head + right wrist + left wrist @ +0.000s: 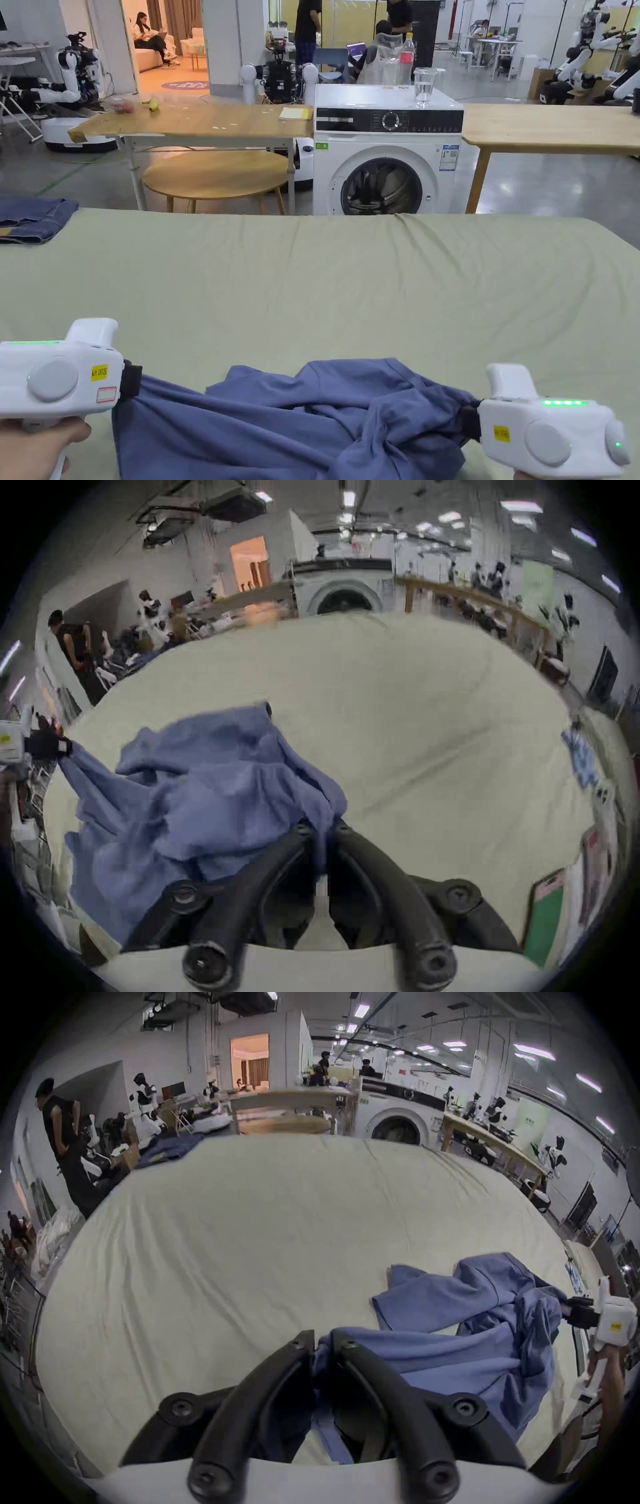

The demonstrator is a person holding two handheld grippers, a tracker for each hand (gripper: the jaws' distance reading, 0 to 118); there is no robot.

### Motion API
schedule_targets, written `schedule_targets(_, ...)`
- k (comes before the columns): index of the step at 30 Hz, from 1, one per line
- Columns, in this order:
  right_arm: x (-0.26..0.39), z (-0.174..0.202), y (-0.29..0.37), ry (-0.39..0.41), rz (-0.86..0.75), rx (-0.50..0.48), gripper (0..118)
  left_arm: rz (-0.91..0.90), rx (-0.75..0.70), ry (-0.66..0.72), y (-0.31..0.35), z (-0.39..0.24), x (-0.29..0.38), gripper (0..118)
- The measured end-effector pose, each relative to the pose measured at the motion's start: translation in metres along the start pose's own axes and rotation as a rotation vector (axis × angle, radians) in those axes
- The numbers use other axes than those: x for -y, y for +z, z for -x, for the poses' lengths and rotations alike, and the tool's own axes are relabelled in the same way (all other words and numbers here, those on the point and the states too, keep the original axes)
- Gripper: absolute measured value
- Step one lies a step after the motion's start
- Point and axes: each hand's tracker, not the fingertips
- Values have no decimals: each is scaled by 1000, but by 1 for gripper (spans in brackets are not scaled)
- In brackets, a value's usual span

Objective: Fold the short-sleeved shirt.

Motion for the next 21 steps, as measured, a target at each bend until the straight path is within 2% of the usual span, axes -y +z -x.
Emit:
schedule_targets(3, -35, 1, 45, 27, -108, 23, 2, -102, -57, -31, 34, 6, -15, 4)
schedule_targets(9, -105, 7, 125, 136, -293, 75, 2, -284, -139, -48, 108, 18, -57, 4)
schedule_targets(16, -179, -2, 191, 126, -504, 168, 2, -467, -193, -21, 166, 30, -119, 4)
schedule_targets(21, -230, -14, 219, 49, -618, 197, 2, -592, -186, 27, 188, 30, -174, 4)
